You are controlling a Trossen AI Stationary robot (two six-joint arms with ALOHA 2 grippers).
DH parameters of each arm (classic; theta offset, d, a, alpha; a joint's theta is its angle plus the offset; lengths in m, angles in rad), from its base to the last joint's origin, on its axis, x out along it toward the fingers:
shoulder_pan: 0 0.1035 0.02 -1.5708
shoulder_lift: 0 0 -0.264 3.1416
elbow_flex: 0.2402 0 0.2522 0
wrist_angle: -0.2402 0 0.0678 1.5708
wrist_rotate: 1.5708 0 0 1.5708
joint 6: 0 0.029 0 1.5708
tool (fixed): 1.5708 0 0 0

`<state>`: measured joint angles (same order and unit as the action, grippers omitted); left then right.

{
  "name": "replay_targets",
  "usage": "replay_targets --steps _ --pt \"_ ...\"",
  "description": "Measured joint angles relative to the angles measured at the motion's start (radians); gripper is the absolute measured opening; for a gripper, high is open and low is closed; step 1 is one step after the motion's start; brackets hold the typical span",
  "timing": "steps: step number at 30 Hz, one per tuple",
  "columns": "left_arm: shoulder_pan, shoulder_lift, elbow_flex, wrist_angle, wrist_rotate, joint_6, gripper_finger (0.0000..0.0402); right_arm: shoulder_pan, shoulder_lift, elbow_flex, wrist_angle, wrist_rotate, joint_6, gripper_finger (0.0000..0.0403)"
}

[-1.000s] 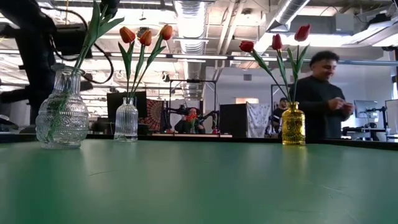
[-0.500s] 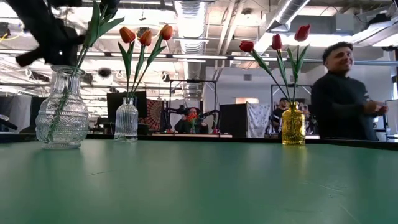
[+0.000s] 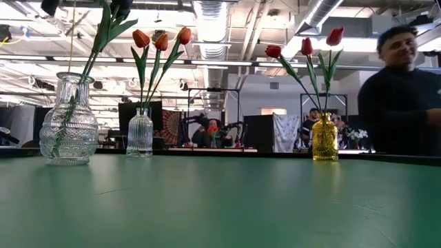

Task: Sort flowers into vase by color
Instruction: Put the black flower into the bottom transparent vase

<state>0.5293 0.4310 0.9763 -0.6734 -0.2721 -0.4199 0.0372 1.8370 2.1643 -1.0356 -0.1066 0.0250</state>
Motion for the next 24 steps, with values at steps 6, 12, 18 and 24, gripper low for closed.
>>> replay_targets --steps 6,12,18,24 --pt "0.000 -0.023 0.010 0.196 0.286 0.097 0.0000 0.000 0.000 0.000 0.028 0.000 -0.003 0.0238" --pt "0.000 -0.022 0.004 0.266 0.574 0.150 0.0000 0.000 0.000 0.000 0.035 0.000 -0.007 0.0238" --pt "-0.013 -0.022 -0.059 0.539 0.883 0.077 0.0000 0.000 0.000 0.000 0.038 0.000 -0.007 0.0238" --pt "-0.080 -0.022 -0.199 0.864 0.967 -0.011 0.0000 -0.002 0.000 0.000 0.061 0.000 -0.011 0.0238"
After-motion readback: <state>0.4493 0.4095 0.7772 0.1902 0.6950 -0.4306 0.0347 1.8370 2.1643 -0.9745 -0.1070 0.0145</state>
